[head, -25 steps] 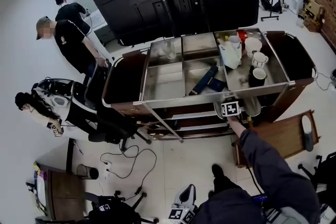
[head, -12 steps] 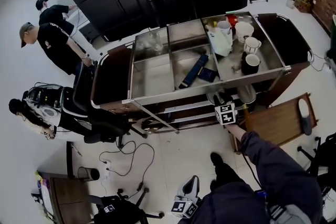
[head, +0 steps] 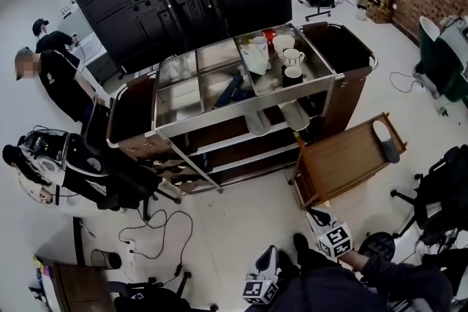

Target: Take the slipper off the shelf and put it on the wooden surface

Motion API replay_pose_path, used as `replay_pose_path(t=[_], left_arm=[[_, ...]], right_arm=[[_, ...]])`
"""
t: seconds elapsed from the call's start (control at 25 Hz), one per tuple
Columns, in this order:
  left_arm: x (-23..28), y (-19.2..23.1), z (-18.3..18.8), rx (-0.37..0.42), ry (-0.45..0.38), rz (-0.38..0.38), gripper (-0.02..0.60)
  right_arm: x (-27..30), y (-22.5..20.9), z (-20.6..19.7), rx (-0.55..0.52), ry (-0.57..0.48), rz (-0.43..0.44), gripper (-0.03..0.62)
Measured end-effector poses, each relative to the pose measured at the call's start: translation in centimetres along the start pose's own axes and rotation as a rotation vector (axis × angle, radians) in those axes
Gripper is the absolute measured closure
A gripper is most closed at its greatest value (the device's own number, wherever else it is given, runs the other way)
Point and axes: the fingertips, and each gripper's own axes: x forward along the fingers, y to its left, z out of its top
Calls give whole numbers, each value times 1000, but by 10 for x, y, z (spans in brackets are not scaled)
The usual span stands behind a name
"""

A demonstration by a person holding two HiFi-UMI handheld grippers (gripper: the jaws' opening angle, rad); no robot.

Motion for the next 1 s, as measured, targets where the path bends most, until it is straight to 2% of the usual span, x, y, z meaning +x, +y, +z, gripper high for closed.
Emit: replay_pose_path(t=[0.16,0.28,0.4,0.6,0.8,0.88,1.0], left_arm=[[-2,-47,-31,1,44,-88,569],[-1,-87,-51,19,57,-140,569],[-6,-127,-73,44,67,-168,569],[-35,-201,-123,43,77,-154,569],[-68,-271,-167,44,87,-159,569],[-76,-289,-178,61,85,-166,569],[-80,-303,-177,85,57,-154,569]], right_arm=[[-91,36,-48,49,39,-27,594],[-138,47,-74,5,40,-16,594],[-180,44,-82,-30,14,15,594],[-256,15,-112,-99,-23,24,594],[-313,9,-142,-108,-42,37,594],[-331,12,-151,-99,-49,42,594],[-351,17,-160,-95,-57,57,594]])
